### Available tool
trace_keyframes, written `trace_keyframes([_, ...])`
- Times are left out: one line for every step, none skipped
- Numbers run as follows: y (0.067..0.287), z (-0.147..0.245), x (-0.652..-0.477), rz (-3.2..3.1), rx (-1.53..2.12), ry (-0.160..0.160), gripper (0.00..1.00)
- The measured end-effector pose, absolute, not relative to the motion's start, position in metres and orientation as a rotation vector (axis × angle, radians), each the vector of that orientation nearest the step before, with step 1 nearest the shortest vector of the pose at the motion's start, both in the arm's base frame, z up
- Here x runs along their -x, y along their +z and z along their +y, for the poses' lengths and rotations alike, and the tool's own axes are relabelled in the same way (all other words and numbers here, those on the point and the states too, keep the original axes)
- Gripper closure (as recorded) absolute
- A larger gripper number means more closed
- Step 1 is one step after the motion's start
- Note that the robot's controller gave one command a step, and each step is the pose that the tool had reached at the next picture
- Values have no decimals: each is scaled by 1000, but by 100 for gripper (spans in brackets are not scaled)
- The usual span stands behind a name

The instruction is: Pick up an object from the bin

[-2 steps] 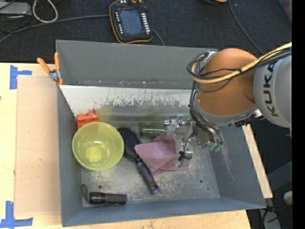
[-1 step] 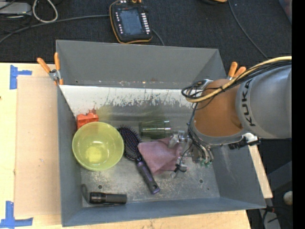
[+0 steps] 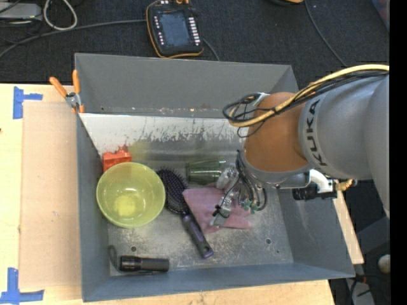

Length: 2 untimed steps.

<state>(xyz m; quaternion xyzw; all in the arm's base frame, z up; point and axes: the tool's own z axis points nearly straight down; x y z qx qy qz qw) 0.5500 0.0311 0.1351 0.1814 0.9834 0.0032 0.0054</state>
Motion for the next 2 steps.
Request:
trace_keyframes([100,43,-526,3109,-505,-2,0])
trace_keyframes([71,32,-525,3049,-733,7,0])
